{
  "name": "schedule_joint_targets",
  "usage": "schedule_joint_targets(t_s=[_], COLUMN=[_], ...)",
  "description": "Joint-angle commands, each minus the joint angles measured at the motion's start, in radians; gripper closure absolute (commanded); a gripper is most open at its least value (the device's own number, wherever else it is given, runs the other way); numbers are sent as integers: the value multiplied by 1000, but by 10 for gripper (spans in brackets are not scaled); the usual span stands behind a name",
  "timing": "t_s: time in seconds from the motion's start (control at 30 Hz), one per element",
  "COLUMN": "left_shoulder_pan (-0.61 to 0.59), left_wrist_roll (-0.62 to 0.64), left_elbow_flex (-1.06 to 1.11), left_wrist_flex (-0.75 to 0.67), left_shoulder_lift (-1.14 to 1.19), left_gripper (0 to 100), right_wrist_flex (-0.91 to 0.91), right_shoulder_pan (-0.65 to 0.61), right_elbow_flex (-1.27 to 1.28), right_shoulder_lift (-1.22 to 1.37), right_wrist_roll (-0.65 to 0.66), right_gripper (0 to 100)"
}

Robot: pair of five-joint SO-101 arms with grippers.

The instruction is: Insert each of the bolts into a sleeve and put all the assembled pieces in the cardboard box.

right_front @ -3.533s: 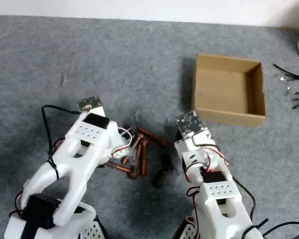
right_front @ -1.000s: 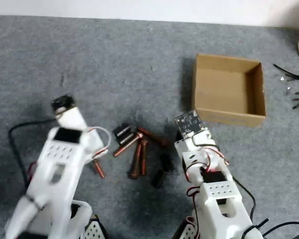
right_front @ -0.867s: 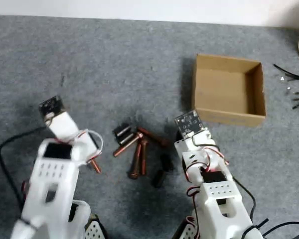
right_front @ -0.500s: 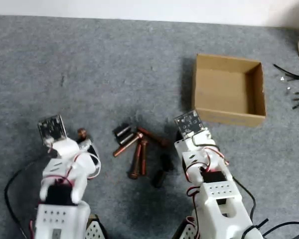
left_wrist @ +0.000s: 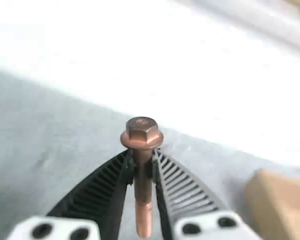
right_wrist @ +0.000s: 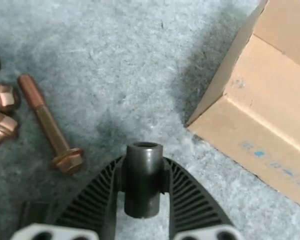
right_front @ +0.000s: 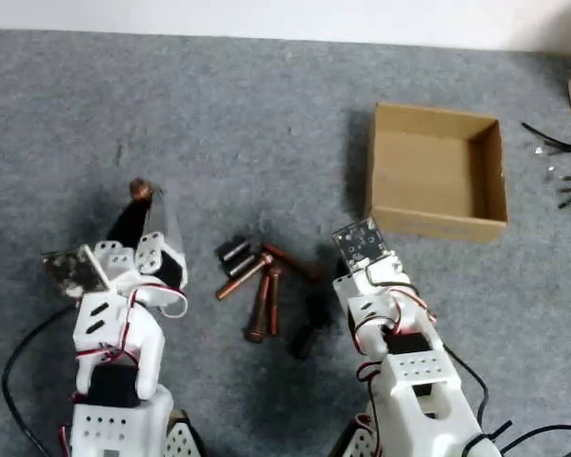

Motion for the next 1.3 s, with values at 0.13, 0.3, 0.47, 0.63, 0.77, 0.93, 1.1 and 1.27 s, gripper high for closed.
schedule_joint_targets(t_s=[0.13, 0.3, 0.47, 0.63, 0.77, 0.93, 1.1, 1.27], left_shoulder_pan=[166, 131, 130, 159, 219, 231, 231, 271], left_wrist_roll=[-3, -2, 0, 0, 0, 43, 249, 255], left_elbow_flex=[33, 33, 33, -8, -76, -87, -88, -97], left_wrist_flex=[-44, -31, -35, -97, -173, -173, -153, -86], left_shoulder_lift=[-24, -22, -25, -27, -27, -27, -27, -27], left_gripper=[994, 994, 994, 994, 994, 994, 994, 994], right_wrist_flex=[-13, 136, 443, 383, 377, 317, 311, 312], right_shoulder_pan=[-7, -8, -120, -271, -390, -398, -398, -398], right_elbow_flex=[116, 294, 260, 217, 219, 219, 219, 219], right_shoulder_lift=[-323, -704, -981, -926, -958, -954, -954, -951], right_wrist_roll=[-60, -78, -78, -75, -74, -74, -74, -75], right_gripper=[995, 995, 995, 995, 995, 995, 995, 995])
